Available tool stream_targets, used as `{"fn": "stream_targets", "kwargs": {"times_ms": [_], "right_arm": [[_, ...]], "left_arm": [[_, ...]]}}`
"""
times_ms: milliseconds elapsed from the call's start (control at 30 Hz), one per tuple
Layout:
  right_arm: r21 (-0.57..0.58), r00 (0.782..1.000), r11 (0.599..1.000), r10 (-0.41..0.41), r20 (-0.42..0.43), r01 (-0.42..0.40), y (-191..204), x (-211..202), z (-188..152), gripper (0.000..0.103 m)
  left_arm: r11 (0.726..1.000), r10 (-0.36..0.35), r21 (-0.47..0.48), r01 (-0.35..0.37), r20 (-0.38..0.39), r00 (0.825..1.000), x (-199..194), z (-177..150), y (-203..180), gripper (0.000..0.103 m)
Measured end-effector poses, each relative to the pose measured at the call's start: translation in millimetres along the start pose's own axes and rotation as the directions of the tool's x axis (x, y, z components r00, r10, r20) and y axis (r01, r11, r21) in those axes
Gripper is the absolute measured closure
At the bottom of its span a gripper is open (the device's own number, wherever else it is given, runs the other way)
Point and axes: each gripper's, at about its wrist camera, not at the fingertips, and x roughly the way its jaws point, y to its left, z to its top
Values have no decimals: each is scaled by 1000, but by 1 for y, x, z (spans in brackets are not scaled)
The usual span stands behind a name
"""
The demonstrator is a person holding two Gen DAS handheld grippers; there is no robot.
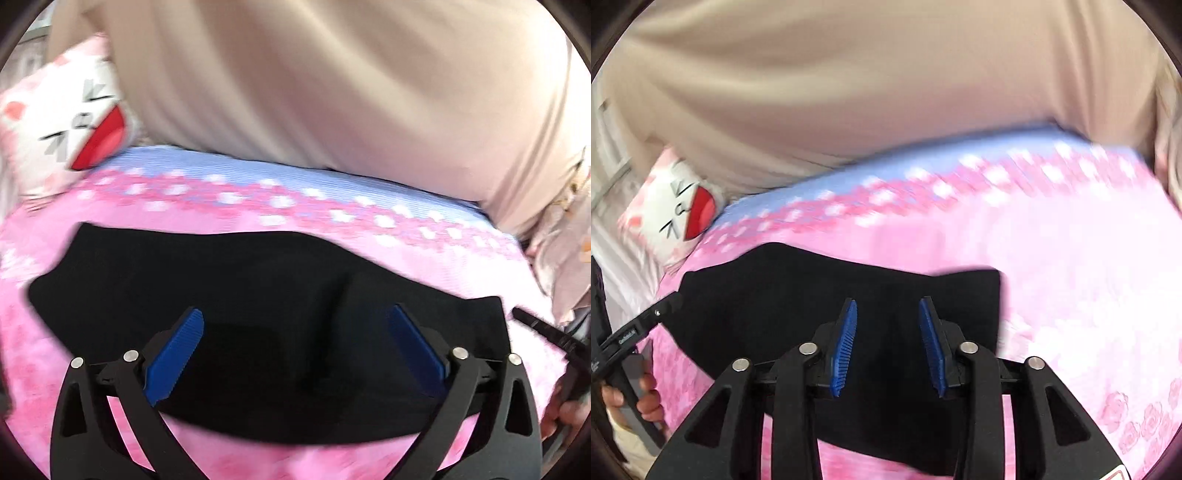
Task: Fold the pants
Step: 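Grasp the trouser end with the left tool while the right tool holds the other end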
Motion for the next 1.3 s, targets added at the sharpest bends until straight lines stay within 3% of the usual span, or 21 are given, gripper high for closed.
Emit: {"fn": "stream_targets", "kwargs": {"times_ms": [33, 100, 167, 267, 333, 367, 400, 467, 567, 700, 800, 833, 900, 933, 1033, 1067, 1100, 1133, 1167, 1200, 1300], "right_arm": [[-6, 999, 1000, -24, -34, 23, -10, 12, -2, 75], [57, 994, 995, -76, -74, 80, -45, 33, -6, 97], [178, 999, 984, 5, -45, 3, -56, 20, -4, 97], [70, 999, 996, 46, 3, -46, -28, 7, 3, 86], [-35, 999, 999, -9, -47, 7, -16, 27, 5, 87], [-40, 994, 996, -79, -81, 76, -22, 45, 4, 94], [-8, 996, 998, -59, -74, 59, -26, 48, 4, 98], [76, 999, 997, 11, -38, -8, -32, 36, 6, 90], [21, 999, 1000, 13, 50, -14, -22, 13, -3, 72], [-89, 999, 996, -8, 52, 13, 1, 15, -26, 66], [-135, 996, 990, -34, 80, 45, 9, 21, -41, 63], [-142, 996, 989, -36, 77, 47, 12, 22, -41, 60], [-133, 997, 991, 0, 82, 10, 12, 22, -41, 50], [-128, 997, 992, 11, 76, -1, 12, 23, -41, 46], [-110, 996, 993, 42, 74, -33, 7, 23, -40, 44], [-95, 995, 994, 58, 75, -51, 4, 22, -40, 44], [-81, 994, 995, 71, 79, -65, 1, 22, -40, 44], [-67, 993, 995, 85, 83, -79, -1, 21, -40, 44], [-55, 992, 994, 97, 85, -93, -4, 21, -39, 45], [-40, 990, 994, 110, 90, -107, -7, 21, -39, 45], [-19, 987, 992, 128, 99, -127, -10, 21, -39, 45]], "left_arm": [[1000, 8, 11, -7, -34, 999, 19, 1, -14, 5], [997, 76, 40, -73, -92, 993, 52, -6, -31, 5], [988, 153, 49, -148, -116, 981, 69, -15, -33, 5], [988, 155, 11, -156, -184, 971, 88, -29, -21, 5], [989, 144, -11, -148, -169, 975, 85, -31, -16, 5], [988, 154, -1, -157, -169, 973, 84, -31, -18, 5], [987, 159, -4, -162, -165, 973, 81, -30, -17, 5], [986, 155, -44, -162, -129, 979, 63, -27, -7, 5], [969, 208, -124, -213, -57, 977, 23, -19, 33, 5], [873, 369, -331, -359, -33, 929, -25, -17, 123, 5], [733, 462, -522, -436, -89, 882, -51, -29, 210, 5], [708, 467, -554, -438, -98, 879, -54, -34, 226, 5], [672, 445, -609, -421, -121, 887, -52, -43, 254, 5], [651, 414, -650, -392, -129, 901, -47, -48, 271, 5], [639, 279, -714, -285, -130, 951, -29, -58, 290, 5], [652, 323, -695, -304, -108, 940, -29, -54, 285, 9], [669, 327, -677, -306, -102, 940, -26, -52, 283, 27], [688, 302, -662, -299, -114, 947, -18, -49, 282, 36], [689, 327, -652, -318, -111, 938, -16, -46, 278, 55], [705, 291, -650, -284, -99, 951, -13, -43, 278, 81], [719, 269, -655, -232, -46, 962, -25, -27, 259, 88]]}}
